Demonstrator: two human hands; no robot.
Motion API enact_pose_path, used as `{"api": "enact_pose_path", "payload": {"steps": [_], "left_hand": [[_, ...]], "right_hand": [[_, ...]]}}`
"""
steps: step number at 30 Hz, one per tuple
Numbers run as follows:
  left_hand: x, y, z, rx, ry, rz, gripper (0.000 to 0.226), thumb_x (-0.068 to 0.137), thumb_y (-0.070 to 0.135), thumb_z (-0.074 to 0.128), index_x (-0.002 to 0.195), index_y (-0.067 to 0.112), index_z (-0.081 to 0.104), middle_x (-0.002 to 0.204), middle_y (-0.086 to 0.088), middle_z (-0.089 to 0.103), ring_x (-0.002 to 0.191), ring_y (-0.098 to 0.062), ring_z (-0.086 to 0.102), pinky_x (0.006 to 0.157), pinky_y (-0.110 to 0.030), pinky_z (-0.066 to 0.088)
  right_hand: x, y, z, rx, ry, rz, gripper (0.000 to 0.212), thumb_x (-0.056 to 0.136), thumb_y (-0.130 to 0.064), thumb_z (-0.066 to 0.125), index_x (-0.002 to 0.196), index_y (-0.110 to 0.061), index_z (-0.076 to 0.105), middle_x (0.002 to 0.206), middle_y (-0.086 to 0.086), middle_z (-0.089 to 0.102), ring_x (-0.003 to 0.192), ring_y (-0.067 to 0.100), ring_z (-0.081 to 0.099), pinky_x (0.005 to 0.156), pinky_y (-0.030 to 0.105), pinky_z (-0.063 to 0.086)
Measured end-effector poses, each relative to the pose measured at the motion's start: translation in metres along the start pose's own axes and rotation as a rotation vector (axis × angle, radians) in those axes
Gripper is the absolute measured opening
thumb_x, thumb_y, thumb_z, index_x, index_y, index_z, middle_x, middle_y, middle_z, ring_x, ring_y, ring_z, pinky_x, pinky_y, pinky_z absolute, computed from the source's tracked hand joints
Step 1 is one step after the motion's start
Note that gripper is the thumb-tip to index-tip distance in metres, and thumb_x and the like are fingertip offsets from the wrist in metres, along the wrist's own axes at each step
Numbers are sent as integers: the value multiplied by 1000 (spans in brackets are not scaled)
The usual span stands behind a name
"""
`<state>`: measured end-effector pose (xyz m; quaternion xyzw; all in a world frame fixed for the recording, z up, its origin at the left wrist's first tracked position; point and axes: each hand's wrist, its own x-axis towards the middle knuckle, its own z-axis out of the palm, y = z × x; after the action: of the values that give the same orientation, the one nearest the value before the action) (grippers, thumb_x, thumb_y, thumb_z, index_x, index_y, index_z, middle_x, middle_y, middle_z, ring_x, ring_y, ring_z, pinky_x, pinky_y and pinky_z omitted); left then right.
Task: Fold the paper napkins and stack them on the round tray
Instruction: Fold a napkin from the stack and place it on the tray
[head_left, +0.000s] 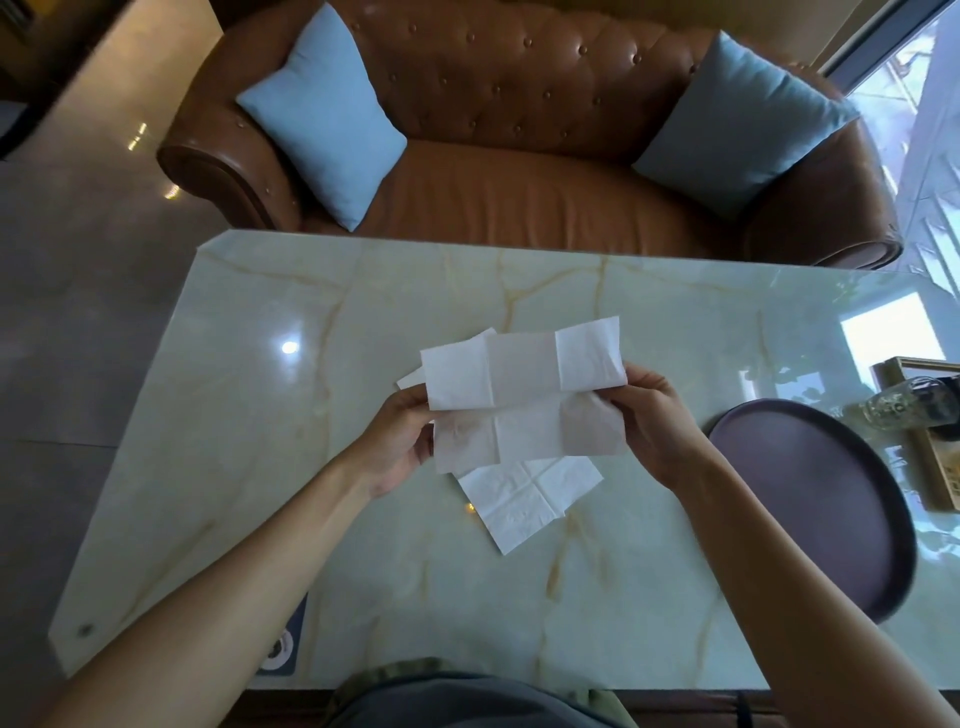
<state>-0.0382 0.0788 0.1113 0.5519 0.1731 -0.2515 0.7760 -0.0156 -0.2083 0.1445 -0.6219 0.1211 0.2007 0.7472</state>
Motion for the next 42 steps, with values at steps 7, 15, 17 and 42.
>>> {"api": "enact_pose_path", "payload": {"steps": [7,15,17,42], "left_hand": [[-1,-3,-8,49,48,14,29,97,-3,55,107,13,77,111,-9,76,96,-24,74,87,-39,57],[-6,7,-8,395,63,163,41,87,-17,42,68,7,70,84,-13,63,82,-23,59,77,-35,45],[-9,17,-5,474,45,236,58,78,-21,34,52,21,64,72,-1,63,69,-10,57,68,-23,43],[-5,5,2,227,74,12,29,91,26,74,118,15,68,102,-5,75,90,-20,72,80,-34,56]], "right_hand": [[3,8,-9,5,2,15,52,100,7,43,61,-19,64,72,-1,68,69,15,66,69,29,54],[4,12,-2,95,18,90,30,100,-20,45,83,-17,69,96,10,68,89,27,63,84,40,46],[5,11,1,106,16,124,26,96,-28,48,90,-16,71,102,13,67,96,30,60,89,44,45],[12,12,-1,-263,85,8,13,96,-10,67,106,-15,74,86,2,68,77,16,63,70,30,46]]}}
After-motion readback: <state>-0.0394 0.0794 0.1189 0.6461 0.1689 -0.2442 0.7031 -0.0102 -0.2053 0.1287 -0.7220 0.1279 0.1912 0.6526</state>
